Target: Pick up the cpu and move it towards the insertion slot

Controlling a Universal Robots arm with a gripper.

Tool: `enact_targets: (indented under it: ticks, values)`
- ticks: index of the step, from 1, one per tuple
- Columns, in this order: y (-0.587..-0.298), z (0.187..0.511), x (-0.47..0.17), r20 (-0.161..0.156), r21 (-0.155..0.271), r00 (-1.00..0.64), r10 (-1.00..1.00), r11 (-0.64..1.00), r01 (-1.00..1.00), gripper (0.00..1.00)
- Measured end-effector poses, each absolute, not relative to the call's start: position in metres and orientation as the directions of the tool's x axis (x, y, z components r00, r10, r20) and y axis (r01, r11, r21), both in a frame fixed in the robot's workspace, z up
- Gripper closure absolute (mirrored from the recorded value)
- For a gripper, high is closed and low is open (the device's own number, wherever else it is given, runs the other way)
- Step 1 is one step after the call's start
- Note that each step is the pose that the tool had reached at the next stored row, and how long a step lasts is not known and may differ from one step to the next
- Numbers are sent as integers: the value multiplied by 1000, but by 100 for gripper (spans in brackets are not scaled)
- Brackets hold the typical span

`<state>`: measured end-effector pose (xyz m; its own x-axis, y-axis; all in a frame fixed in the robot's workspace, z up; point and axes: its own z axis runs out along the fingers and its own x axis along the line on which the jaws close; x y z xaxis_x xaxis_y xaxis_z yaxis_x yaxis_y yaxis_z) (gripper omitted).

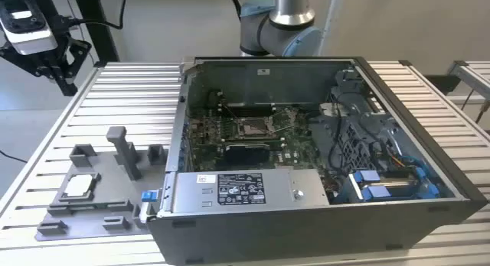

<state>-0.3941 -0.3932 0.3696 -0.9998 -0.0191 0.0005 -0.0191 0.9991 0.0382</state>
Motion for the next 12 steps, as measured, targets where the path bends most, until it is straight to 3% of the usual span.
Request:
enact_targets:
  ticks: [12]
  values:
    - [-393,370,-394,1,38,-1000,-19,999,-19,100]
